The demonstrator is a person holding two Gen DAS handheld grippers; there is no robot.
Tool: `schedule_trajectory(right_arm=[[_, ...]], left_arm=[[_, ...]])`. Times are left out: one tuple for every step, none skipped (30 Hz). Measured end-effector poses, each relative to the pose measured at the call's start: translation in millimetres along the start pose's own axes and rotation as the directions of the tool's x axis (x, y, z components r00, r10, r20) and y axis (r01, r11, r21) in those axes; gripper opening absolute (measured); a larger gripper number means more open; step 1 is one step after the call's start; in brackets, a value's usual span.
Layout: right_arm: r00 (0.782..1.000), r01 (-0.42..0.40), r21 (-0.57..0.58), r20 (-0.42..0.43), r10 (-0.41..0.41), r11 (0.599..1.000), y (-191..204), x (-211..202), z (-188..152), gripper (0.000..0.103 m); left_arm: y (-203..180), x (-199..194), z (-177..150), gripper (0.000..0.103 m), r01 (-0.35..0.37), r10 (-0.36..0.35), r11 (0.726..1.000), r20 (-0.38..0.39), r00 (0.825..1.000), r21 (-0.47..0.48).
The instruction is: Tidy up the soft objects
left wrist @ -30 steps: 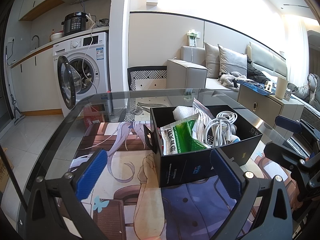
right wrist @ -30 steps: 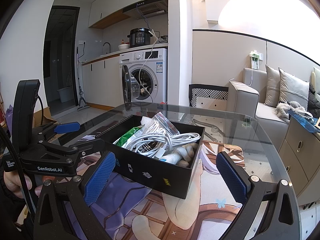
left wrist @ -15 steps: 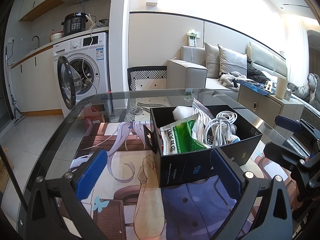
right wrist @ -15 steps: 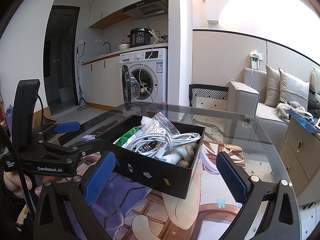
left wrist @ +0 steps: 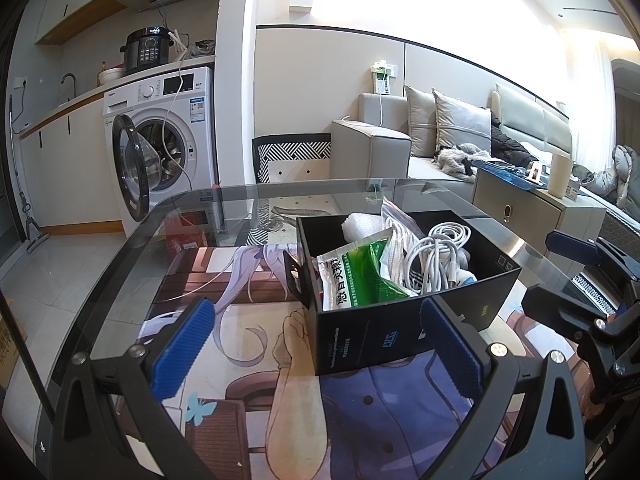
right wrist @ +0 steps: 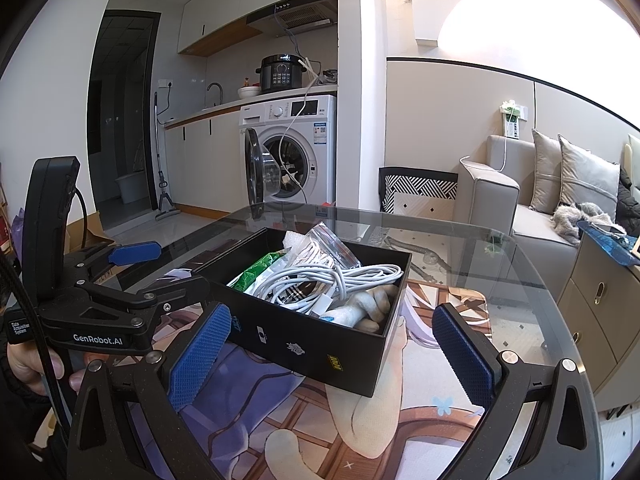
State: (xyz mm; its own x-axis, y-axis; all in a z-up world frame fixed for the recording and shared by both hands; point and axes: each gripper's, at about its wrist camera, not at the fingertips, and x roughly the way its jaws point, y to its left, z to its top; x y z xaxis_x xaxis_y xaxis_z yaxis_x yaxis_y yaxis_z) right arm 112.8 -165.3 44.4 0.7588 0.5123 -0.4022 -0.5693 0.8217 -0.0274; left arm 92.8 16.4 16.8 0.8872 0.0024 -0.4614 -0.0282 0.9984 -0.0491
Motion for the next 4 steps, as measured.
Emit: schedule_trajectory(right_arm=[[1.0, 0.004, 0.001, 0.004, -0.004, 1.0, -0.1, -0.4, 0.0, 0.102], [1.0, 0.007, 0.004, 0.012, -0.007, 1.0, -0.9, -1.7, 0.1, 0.102], [1.0, 0.005, 0.007, 0.016, -0.006, 1.0, -1.8, -2.4, 0.3, 0.102], [1.0, 0.004, 0.01, 0.017, -0.004, 1.0, -2.7, -2.8, 0.4, 0.102]], left_arm=[[0.1, -0.3, 0.3, 0.103, 0.0, 0.0, 1.0, 0.001, 1.0, 0.0], [0.3, -0.6, 0.8, 0.103, 0.0, 0.0, 1.0, 0.003, 1.0, 0.0], [0.7, -0.6, 0.6, 0.103, 0.0, 0.0, 1.0, 0.003, 1.0, -0.001], [0.6, -0.5, 0.6, 0.103, 0.0, 0.0, 1.0, 0.002, 1.0, 0.0]])
